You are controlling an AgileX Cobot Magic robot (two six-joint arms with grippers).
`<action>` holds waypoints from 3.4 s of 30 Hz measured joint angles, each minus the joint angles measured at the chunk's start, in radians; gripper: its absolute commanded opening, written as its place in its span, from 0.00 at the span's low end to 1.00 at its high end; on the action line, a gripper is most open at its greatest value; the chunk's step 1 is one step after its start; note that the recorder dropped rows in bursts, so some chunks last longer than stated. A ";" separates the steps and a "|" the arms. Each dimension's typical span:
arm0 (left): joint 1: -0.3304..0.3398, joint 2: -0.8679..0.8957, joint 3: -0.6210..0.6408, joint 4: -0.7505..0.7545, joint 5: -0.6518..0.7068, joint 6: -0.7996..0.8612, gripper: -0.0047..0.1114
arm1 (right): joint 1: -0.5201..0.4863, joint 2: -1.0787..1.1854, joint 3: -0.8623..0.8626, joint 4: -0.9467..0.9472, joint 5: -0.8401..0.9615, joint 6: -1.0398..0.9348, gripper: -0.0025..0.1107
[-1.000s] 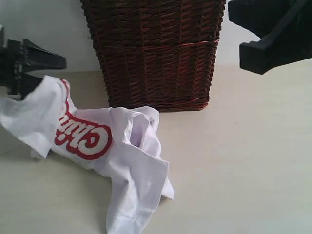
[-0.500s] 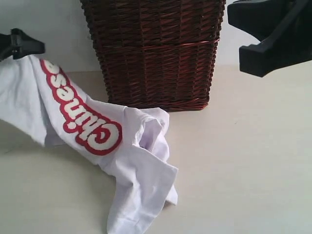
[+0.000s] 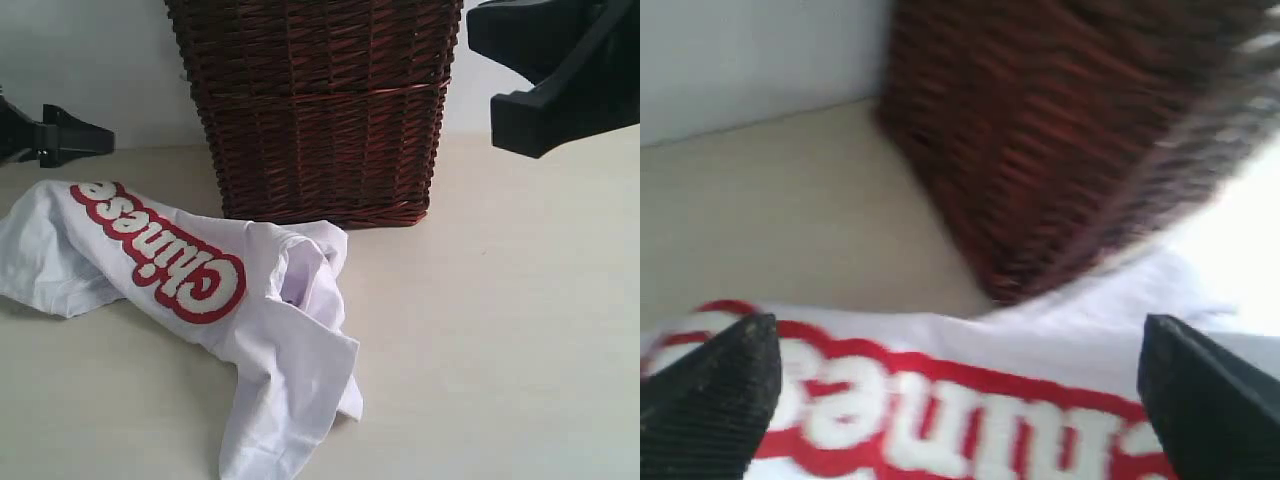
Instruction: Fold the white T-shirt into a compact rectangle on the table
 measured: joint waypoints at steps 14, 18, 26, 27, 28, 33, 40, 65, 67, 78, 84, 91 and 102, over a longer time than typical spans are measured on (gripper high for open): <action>-0.477 -0.143 0.149 0.008 0.744 0.440 0.47 | 0.000 0.000 0.000 0.000 0.019 0.014 0.02; -0.535 -0.145 0.224 0.005 0.871 0.496 0.48 | 0.000 0.000 0.000 0.000 0.019 0.014 0.02; -0.591 -0.139 0.277 -0.478 1.321 0.932 0.46 | 0.000 0.000 0.000 0.000 0.019 0.016 0.02; -0.588 -0.138 0.254 -0.589 1.365 1.017 0.46 | 0.000 0.000 0.000 0.000 0.019 0.016 0.02; -0.585 -0.136 0.230 -0.745 1.392 1.143 0.46 | 0.000 0.000 0.000 0.000 0.019 0.016 0.02; -0.585 -0.129 0.139 -1.445 1.524 1.861 0.46 | 0.000 0.000 0.000 0.000 0.027 0.020 0.02; -0.573 -0.078 0.135 -1.456 1.540 1.969 0.46 | 0.000 0.000 0.000 0.000 0.031 0.022 0.02; -0.430 0.181 0.064 -1.390 1.245 1.903 0.24 | 0.000 0.000 0.000 0.000 0.033 0.023 0.02; -0.430 0.187 0.063 -1.390 1.239 1.905 0.09 | 0.000 0.000 0.000 0.000 0.033 0.023 0.02; -0.430 0.136 0.053 -1.475 1.310 2.010 0.04 | 0.000 0.000 0.000 0.000 0.033 0.025 0.02; -0.430 -0.022 0.008 -1.701 1.436 2.220 0.04 | 0.000 0.000 0.000 0.000 0.033 0.025 0.02; -0.430 -0.147 -0.044 -1.777 1.706 2.312 0.04 | 0.000 0.000 0.000 0.000 0.041 0.025 0.02; -0.430 -0.348 -0.302 -2.094 2.010 2.485 0.04 | 0.000 0.053 0.000 0.000 0.104 0.033 0.02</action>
